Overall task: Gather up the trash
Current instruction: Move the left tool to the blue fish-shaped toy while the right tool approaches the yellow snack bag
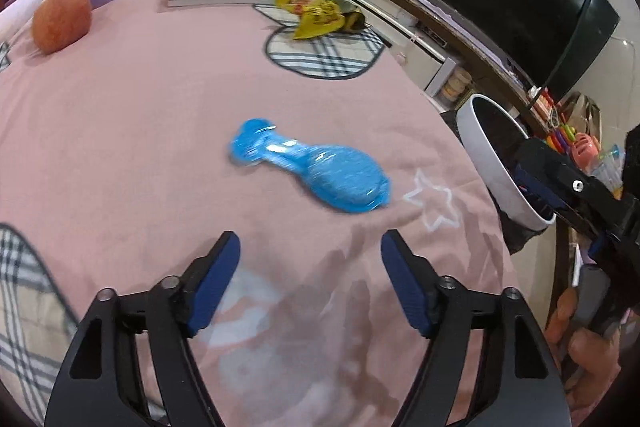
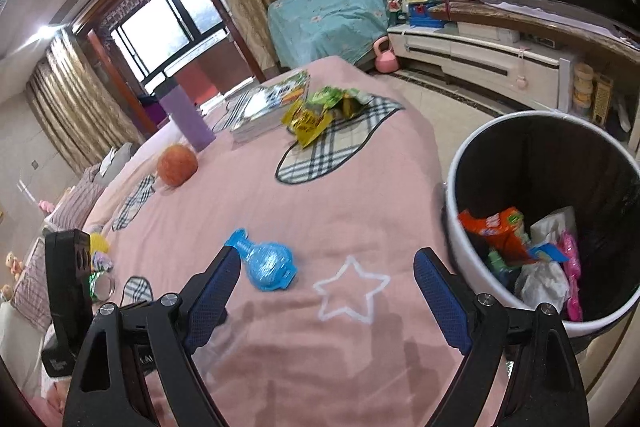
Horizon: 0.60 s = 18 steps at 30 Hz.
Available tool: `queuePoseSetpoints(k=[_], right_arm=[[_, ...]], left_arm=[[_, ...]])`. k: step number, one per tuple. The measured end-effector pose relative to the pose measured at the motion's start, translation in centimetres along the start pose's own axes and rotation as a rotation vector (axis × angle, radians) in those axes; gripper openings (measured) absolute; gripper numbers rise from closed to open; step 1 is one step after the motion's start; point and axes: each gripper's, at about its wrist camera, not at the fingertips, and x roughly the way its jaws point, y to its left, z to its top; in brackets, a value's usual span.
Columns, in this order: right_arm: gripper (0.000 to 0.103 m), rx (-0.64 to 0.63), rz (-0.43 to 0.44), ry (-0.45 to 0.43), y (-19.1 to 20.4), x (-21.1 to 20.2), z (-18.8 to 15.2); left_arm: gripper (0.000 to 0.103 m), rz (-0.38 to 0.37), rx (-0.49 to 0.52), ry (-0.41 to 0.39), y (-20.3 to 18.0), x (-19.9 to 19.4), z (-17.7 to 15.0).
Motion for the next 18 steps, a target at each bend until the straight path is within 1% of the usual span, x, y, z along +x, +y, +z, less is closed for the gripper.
queuePoseSetpoints(k=[2,5,8,12,18], right_arm=[[0.09,0.013,-0.007,-0.012,-0.6,-0.3,0.3],[0.09,0.037,-0.018,-0.023,-1.6,-0.5,0.8],[0.09,0.053,-0.02,-0.022,-2.4,-0.3,1.3],[0.09,0.039,-0.015,-0.019,-2.4,0.5,2.4],[0.09,0.004,0.015,0.005,-0.8,3.6,4.1]], left_arm=[[0.077,0.009,0.018,-0.004,-1.3,1.0,0.7],[0.077,0.057,0.054,0.001,-2.6,2.4,1.4],[0.077,0.135,0.092,-0.009,-3.1,3.5,1.8],[0.076,0.15,0.089,-0.03,-1.0,3.3,2.5],[0.075,0.172,0.017,-0.054,4.5,2.1,3.2]])
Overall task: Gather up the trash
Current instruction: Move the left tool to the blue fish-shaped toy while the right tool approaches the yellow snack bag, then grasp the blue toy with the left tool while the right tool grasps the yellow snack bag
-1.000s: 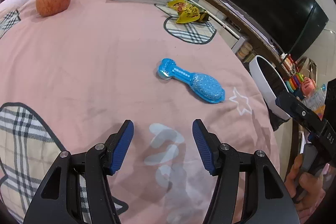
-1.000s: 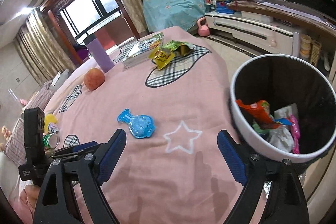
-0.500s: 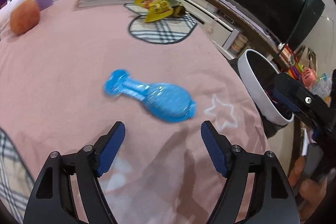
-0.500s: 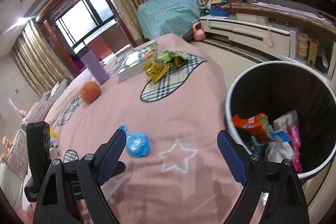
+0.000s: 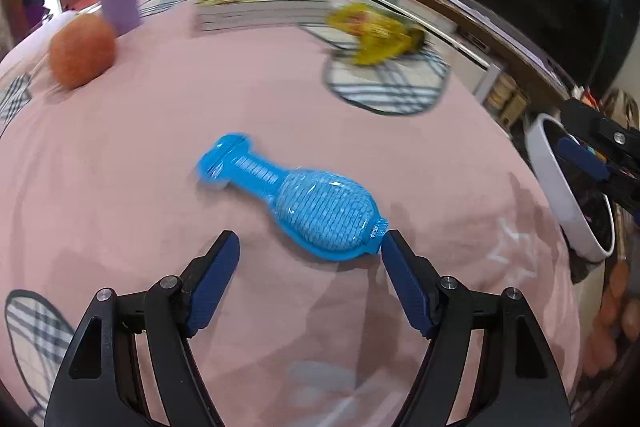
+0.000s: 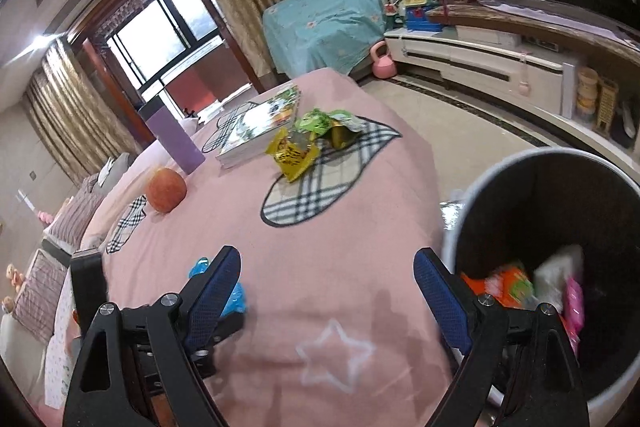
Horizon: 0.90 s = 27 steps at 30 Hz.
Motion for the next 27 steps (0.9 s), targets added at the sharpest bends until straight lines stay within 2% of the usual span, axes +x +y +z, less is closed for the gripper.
queuePoseSetpoints(k=[4,7,13,19,20,22,23,25,26,27], right_arm=[[0.089,0.0,0.026,0.039,1.3,3.7,1.1],[0.089,-0.003,0.041,0.055,1.9,6.1,1.9],[0.089,-0.031,0.036,0.059,3.3,10.8,4.3],[0.086,0.001,0.021,0.064,2.9,14.5,5.9],[0.079,0.002,0.022,0.067,2.9,14.8,6.0],[0.058,-0.008,0.015,0.078,3.2,15.6,6.0],[0.04,-0.02,0.001,0.083,3.3,15.8,5.8],[0.032,-0.027,0.004,0.083,3.4,15.7,5.5],[0.018,-0.037,0.001,0.073,3.6,15.3,5.4],[0.017,-0.049,-0.002,0.068,3.7,14.8,5.1]], left_arm=[[0.075,0.019,-0.047,-0.025,3.5,-0.5,0.0],[0.075,-0.052,-0.096,-0.061,5.4,-1.0,-0.5],[0.081,-0.117,-0.123,-0.079,5.9,-1.1,-0.6],[0.084,-0.123,-0.113,-0.077,5.7,-1.2,-0.6],[0.085,-0.121,-0.112,-0.077,5.6,-1.3,-0.7],[0.085,-0.117,-0.11,-0.076,5.5,-1.3,-0.8],[0.085,-0.113,-0.109,-0.077,5.4,-1.3,-0.8],[0.085,-0.083,-0.103,-0.072,5.0,-1.3,-0.8],[0.085,-0.063,-0.098,-0.068,4.8,-1.3,-0.8],[0.085,-0.046,-0.094,-0.064,4.6,-1.2,-0.7]])
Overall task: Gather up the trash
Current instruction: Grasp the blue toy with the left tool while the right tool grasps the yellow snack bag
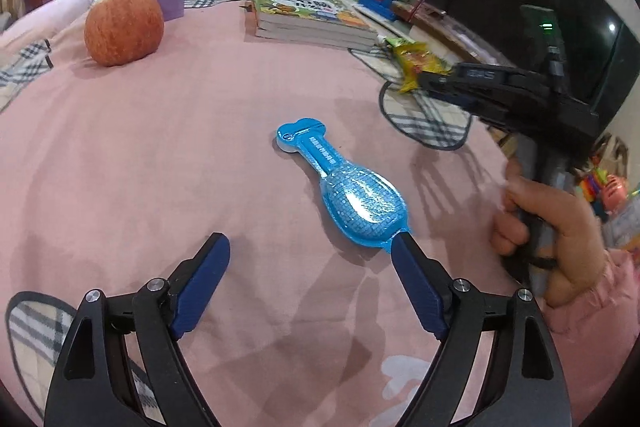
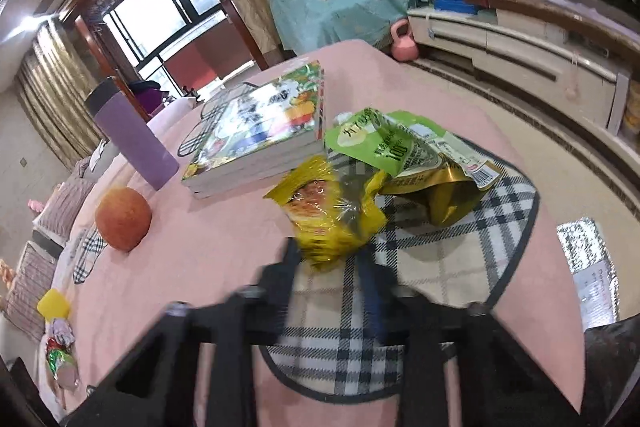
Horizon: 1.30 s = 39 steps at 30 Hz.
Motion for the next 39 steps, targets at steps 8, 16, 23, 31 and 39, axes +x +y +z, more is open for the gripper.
queuePoseSetpoints(k=[8,16,23,31,39], right_arm=[[0.013,0.028,0.039,-0.003,-1.5,-3.9,-2.7],[0.003,0.015,0.016,0.004,-2.4,-8.8,-7.0],[0.009,0.056,0.028,0.003,-3.0,-10.6,-8.5],[0.055,-0.017,-0.065,-0.102,-1.6,-11.1,-5.5],[0.018,-0.07,-0.139,-0.008,-1.5,-7.1,-4.8]], left_arm=[[0.085,0.009,-0.056,0.014,-1.4,0.9,1.0],[0.064,0.124,0.003,0.008,-3.6,2.5,1.5],[0.048,0.064,0.0,0.001,-2.3,1.6,1.4],[0.048,-0.001,0.023,0.006,-2.1,0.4,0.0],[0.048,-0.031,0.019,0.005,-1.9,0.0,-0.2]])
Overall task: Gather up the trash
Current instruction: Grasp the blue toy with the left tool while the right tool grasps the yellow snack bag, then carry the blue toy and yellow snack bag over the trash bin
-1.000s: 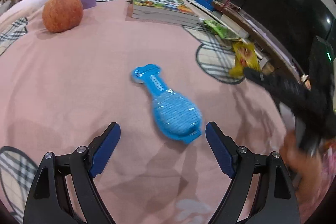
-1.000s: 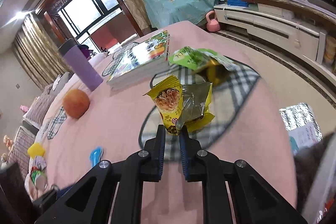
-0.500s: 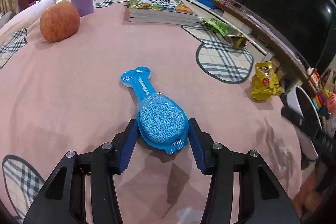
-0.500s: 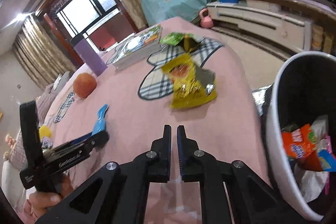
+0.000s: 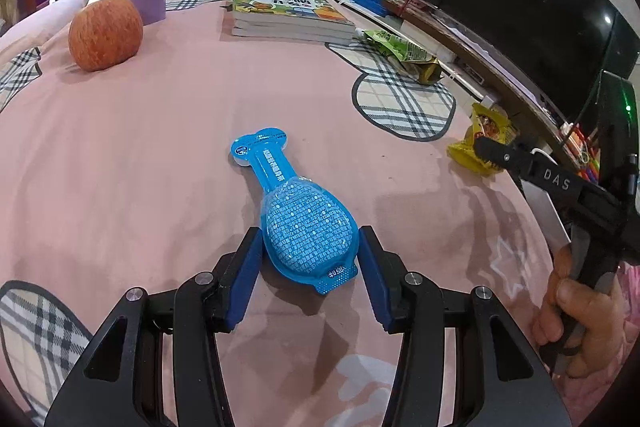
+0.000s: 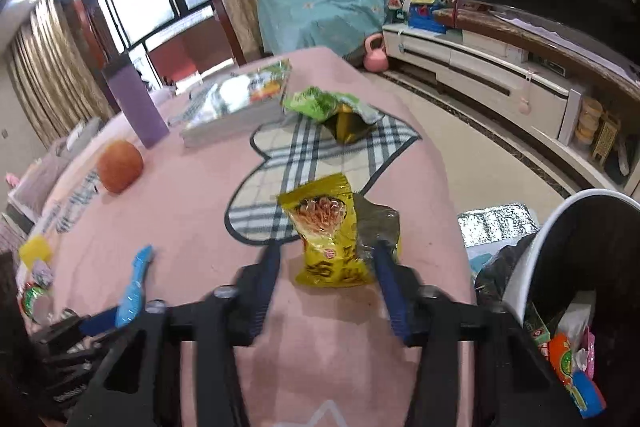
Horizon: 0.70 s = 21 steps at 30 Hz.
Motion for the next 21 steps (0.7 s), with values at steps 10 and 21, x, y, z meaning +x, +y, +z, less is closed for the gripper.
queuePoseSetpoints(k=[10,21], right_arm=[[0.013,0.048,0.085,-0.005,0.4,-3.3,-2.8],[0.013,0.104,0.147,-0.05,-0.1,-9.2,-5.2]], left_arm=[[0.048,-0.032,0.041,-0.014,-1.7,-1.8,-0.9],[0.048,-0.053,0.138,-0.023,-6.0,-3.8,-2.2]])
